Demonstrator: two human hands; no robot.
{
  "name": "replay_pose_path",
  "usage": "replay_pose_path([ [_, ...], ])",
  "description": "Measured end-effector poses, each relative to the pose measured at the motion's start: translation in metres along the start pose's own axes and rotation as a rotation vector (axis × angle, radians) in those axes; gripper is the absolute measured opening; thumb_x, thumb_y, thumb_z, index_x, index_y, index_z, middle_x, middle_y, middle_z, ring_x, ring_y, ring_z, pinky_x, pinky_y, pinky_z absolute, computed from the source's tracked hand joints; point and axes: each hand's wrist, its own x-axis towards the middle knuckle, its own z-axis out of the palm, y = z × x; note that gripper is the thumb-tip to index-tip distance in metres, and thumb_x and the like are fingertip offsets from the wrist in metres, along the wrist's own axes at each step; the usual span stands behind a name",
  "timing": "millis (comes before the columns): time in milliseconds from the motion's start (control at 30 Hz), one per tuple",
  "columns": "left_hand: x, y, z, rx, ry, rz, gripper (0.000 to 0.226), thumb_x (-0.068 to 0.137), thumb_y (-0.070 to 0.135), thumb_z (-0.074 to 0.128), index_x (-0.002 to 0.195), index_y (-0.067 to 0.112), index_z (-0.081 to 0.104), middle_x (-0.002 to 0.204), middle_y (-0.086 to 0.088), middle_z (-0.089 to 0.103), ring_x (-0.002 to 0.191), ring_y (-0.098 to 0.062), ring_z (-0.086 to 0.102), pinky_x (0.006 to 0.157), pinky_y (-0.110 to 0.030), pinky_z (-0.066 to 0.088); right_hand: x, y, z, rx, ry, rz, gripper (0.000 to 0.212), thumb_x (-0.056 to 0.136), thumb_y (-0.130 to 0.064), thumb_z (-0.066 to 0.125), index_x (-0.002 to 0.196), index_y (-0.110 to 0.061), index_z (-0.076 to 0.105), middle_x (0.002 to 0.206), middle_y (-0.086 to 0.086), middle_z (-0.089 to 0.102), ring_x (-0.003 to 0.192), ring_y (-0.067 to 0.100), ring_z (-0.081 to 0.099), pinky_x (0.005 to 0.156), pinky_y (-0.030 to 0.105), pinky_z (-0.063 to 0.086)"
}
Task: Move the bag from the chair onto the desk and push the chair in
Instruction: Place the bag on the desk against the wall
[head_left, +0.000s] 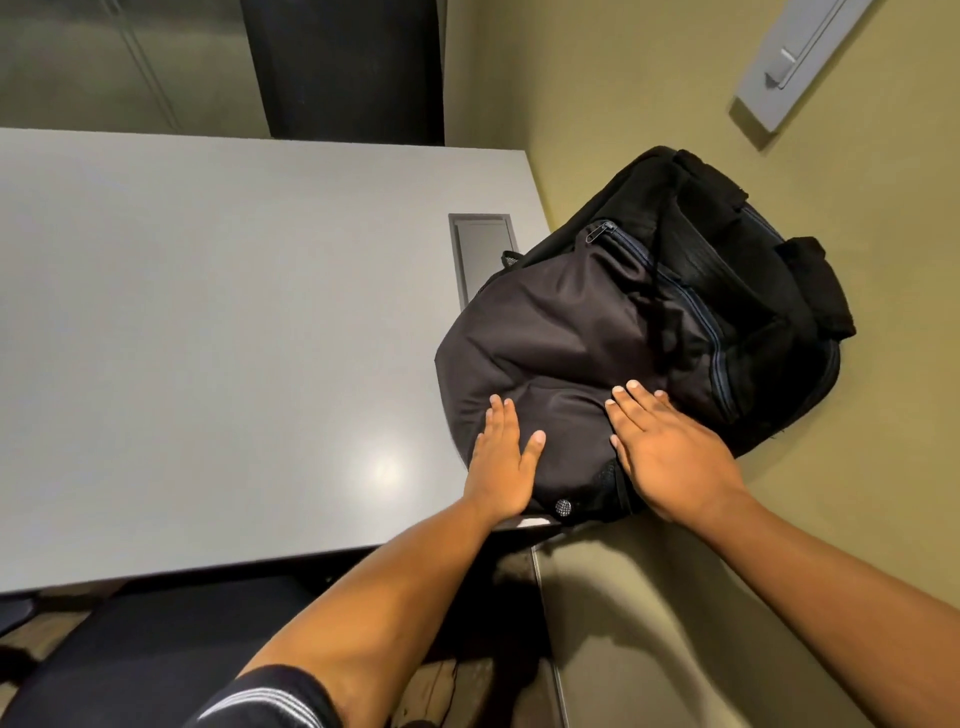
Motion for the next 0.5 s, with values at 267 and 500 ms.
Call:
replay_pose_path([
  [267,0.017,-0.005,-0.002,0.021,-0.015,0.018,0.068,0.100,0.049,0.027,0.151,0.014,-0.002,0.160,-0.005,-0.010,0.146,-0.017,-0.007,0.115,-0.038,0.001,0.012,0.003,0.009,0.012,-0.021,0.011,0.046,0.099,-0.021,0.042,0.140,0.000,0.042,0.149,0.018,0.041,0.143,0.030,0.032,0.119,0.039,0.013],
  [500,0.028,-0.007,-0.007,0.018,-0.053,0.026,0.069,0.100,0.049,0.027,0.151,0.014,-0.004,0.160,-0.005,-0.012,0.146,-0.018,-0.008,0.117,-0.039,0.001,0.019,0.006,0.013,0.013,-0.013,0.019,0.048,0.100,-0.024,0.036,0.143,-0.002,0.037,0.153,0.016,0.037,0.145,0.027,0.027,0.119,0.035,0.008],
])
